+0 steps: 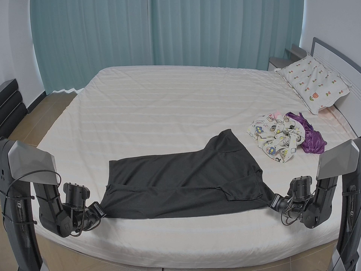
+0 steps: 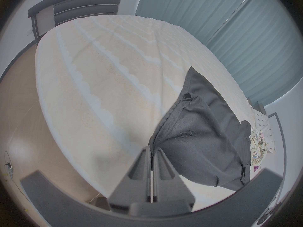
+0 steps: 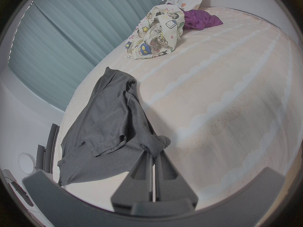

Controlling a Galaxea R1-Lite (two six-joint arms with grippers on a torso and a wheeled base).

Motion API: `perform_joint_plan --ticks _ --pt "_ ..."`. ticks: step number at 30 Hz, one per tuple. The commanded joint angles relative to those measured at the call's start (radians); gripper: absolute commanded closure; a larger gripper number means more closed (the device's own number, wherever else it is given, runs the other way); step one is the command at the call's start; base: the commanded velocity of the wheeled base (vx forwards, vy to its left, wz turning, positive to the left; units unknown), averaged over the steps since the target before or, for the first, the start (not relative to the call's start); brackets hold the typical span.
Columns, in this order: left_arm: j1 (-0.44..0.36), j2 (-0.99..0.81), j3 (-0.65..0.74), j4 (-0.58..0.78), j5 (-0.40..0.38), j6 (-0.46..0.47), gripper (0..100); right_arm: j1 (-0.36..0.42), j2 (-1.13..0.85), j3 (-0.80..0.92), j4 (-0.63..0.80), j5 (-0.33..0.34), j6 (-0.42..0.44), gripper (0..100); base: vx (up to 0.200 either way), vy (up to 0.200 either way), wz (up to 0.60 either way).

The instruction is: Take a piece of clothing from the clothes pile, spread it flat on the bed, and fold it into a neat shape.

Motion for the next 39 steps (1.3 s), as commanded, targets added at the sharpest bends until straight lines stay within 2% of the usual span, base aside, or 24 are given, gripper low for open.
perform_joint_plan --ticks 1,10,15,22,23,32,39 --pt "0.008 -0.017 0.026 -0.001 0.0 0.004 100 -0.002 -0.013 0.014 -0.006 0.002 -0.004 100 0.0 0.0 0.0" --pt "0.008 -0.05 0.051 0.011 -0.001 0.013 100 -0.002 -0.045 0.064 -0.012 0.01 -0.021 100 0.0 0.0 0.0" --pt "0.006 -0.045 0.086 0.011 -0.003 0.066 100 -0.002 -0.048 0.084 -0.012 0.016 -0.049 100 0.0 0.0 0.0" --pt "0.001 -0.031 0.083 0.011 -0.003 0.073 100 0.004 -0.013 0.078 -0.011 0.017 -0.062 100 0.0 0.0 0.0" --pt "0.001 -0.028 0.081 0.011 -0.004 0.072 0 0.004 -0.01 0.075 -0.012 0.017 -0.062 0 0.0 0.0 0.0" --pt "0.009 -0.031 0.08 0.0 -0.003 0.073 0 -0.013 -0.019 0.08 -0.083 0.02 -0.062 0 0.0 0.0 0.0" --pt "0.069 -0.208 0.008 0.019 -0.049 0.066 0 -0.069 -0.117 0.04 -0.106 0.023 -0.062 0 0.0 0.0 0.0"
